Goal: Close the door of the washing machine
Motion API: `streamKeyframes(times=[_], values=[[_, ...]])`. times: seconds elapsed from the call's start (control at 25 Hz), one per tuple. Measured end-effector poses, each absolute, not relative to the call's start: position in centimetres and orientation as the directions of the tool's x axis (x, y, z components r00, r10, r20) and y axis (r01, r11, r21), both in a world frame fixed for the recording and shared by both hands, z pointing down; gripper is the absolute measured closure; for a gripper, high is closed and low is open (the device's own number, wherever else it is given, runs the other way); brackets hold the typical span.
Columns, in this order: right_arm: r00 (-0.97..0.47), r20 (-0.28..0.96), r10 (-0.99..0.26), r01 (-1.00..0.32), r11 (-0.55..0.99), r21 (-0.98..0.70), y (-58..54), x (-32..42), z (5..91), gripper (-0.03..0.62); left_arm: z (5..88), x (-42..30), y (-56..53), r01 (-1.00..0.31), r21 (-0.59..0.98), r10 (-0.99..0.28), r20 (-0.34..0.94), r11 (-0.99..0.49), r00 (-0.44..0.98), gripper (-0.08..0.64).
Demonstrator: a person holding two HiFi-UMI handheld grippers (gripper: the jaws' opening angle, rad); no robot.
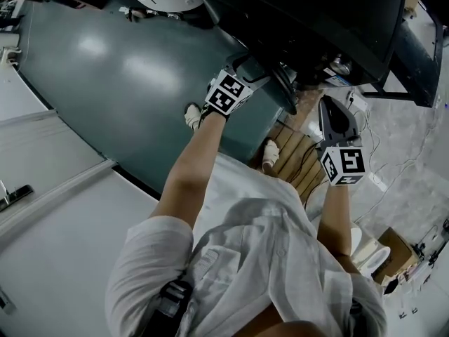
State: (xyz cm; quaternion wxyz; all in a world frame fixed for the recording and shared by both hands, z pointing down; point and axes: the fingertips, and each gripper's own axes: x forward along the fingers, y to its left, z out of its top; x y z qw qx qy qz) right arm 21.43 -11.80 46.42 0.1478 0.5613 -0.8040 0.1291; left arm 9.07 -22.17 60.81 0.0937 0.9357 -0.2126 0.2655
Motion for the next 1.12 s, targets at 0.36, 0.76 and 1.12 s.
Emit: streamKeyframes(times=[0.36,0.76,1.12], values=[[-0.293,0.395,-0.871,-0.951,0.307,-0.029,-12.1,24.0,46.7,0.561,60.9,12.8,-24.8,-0.542,0.066,-0.448,0.484,-0.838,0.751,0.222],[-0.293,0.407,-0.865,-0.951,0.306,-0.033,-13.2,26.0,47.2,0.561,61.1,14.3,-27.2,-0.705,0.051,-0.605,0.47,-0.708,0.642,0.222],[-0.309,0.407,-0.86,-0.947,0.316,-0.052,-15.0,27.4,47.6,0.56,61.0,14.7,-27.5,-0.762,-0.002,-0.674,0.467,-0.648,0.572,0.221]])
